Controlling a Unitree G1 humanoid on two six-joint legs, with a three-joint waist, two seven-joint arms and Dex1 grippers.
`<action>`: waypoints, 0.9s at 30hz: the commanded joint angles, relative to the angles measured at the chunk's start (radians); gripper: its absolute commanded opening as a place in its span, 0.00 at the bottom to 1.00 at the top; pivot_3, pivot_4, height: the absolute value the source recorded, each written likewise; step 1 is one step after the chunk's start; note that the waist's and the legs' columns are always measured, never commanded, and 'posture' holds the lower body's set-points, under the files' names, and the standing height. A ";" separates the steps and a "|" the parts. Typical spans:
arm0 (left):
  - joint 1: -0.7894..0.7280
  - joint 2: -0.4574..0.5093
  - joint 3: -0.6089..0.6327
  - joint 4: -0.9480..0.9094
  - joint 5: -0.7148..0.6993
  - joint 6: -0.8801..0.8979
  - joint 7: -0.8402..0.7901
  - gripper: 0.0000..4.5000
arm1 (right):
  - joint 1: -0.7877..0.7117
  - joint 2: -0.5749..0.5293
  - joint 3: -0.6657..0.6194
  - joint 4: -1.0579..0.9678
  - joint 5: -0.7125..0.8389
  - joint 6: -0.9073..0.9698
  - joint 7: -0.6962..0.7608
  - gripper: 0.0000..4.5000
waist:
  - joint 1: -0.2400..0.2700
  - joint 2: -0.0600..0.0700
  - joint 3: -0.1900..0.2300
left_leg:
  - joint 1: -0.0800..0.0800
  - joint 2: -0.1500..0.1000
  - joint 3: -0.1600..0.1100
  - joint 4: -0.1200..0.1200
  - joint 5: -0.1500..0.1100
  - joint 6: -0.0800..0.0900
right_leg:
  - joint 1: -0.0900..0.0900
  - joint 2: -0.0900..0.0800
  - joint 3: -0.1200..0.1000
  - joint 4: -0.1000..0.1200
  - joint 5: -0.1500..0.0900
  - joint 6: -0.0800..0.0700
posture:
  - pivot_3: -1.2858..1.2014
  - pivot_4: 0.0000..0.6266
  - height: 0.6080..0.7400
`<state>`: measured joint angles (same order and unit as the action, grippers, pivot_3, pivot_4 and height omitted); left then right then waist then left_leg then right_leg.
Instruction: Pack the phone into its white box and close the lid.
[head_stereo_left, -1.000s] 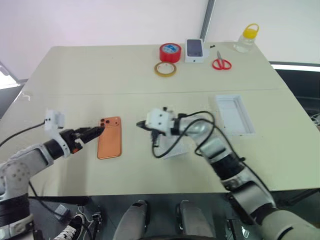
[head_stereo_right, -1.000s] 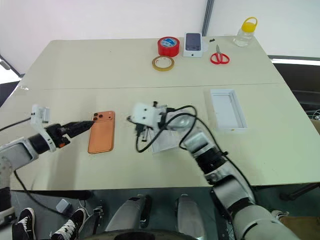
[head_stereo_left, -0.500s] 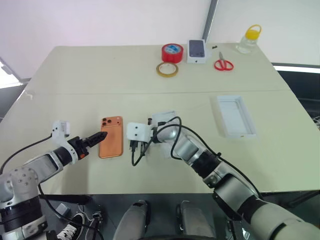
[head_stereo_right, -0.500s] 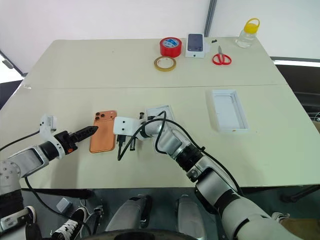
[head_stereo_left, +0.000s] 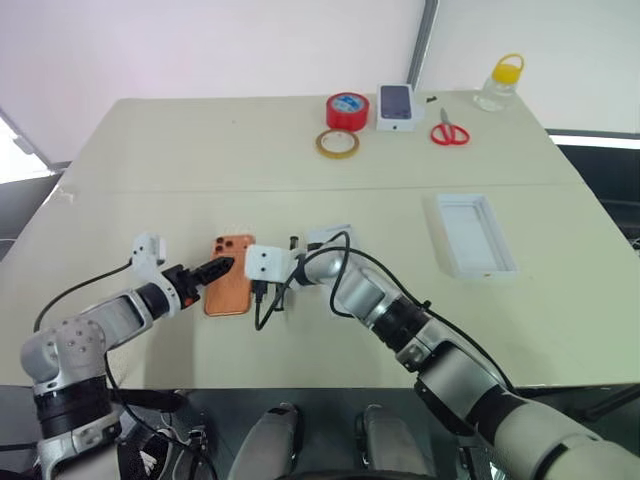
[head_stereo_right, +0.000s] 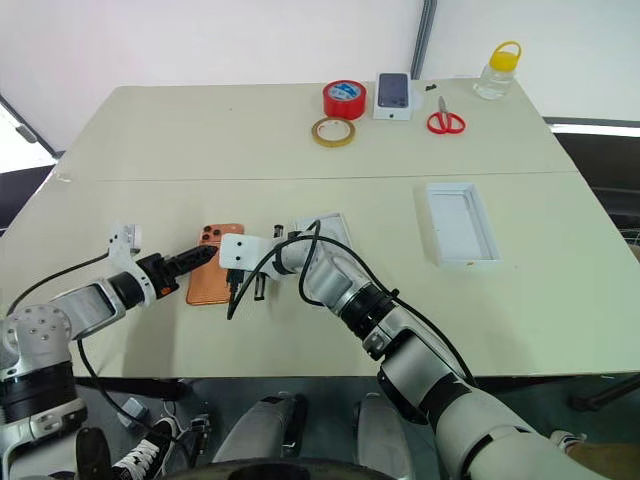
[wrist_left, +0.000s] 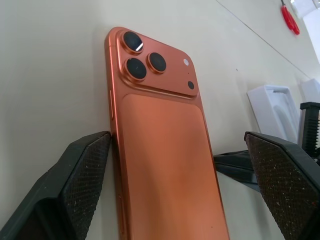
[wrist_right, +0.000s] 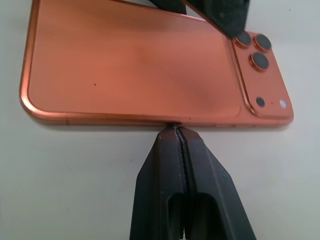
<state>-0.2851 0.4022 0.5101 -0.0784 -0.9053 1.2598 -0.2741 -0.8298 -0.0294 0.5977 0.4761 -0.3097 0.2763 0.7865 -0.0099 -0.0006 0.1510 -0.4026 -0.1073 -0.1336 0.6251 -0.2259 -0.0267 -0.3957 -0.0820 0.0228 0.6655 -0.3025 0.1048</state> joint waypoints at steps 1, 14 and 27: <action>-0.003 -0.054 -0.067 0.048 -0.040 0.110 0.000 1.00 | -0.014 0.011 -0.005 0.004 0.000 -0.011 0.001 0.01 | 0.000 0.000 0.000 | 0.000 0.000 0.000 0.000 0.000 0.000 | 0.000 0.000 0.000 0.000 0.000 0.000 | 0.52 0.24 1.00; -0.042 -0.066 0.006 0.069 -0.049 0.129 0.008 0.81 | -0.005 -0.005 -0.007 -0.002 -0.003 -0.025 -0.003 0.00 | -0.004 0.000 0.000 | 0.000 0.000 0.000 0.000 0.000 -0.001 | 0.000 0.000 0.000 0.000 0.000 0.000 | 0.52 0.24 1.00; -0.018 -0.036 0.023 0.040 -0.073 0.170 0.021 0.60 | -0.002 -0.005 -0.004 0.002 -0.007 -0.038 -0.012 0.00 | -0.010 -0.001 0.000 | 0.000 0.000 0.000 -0.002 0.000 -0.001 | -0.001 0.000 0.000 0.000 0.000 0.000 | 0.52 0.24 1.00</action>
<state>-0.3219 0.3636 0.5539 -0.0241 -0.9731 1.3979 -0.2573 -0.8286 -0.0411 0.5978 0.4777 -0.3106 0.2498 0.7819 -0.0202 -0.0013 0.1510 -0.4025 -0.1069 -0.1338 0.6230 -0.2256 -0.0274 -0.3969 -0.0818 0.0233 0.6654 -0.3025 0.1048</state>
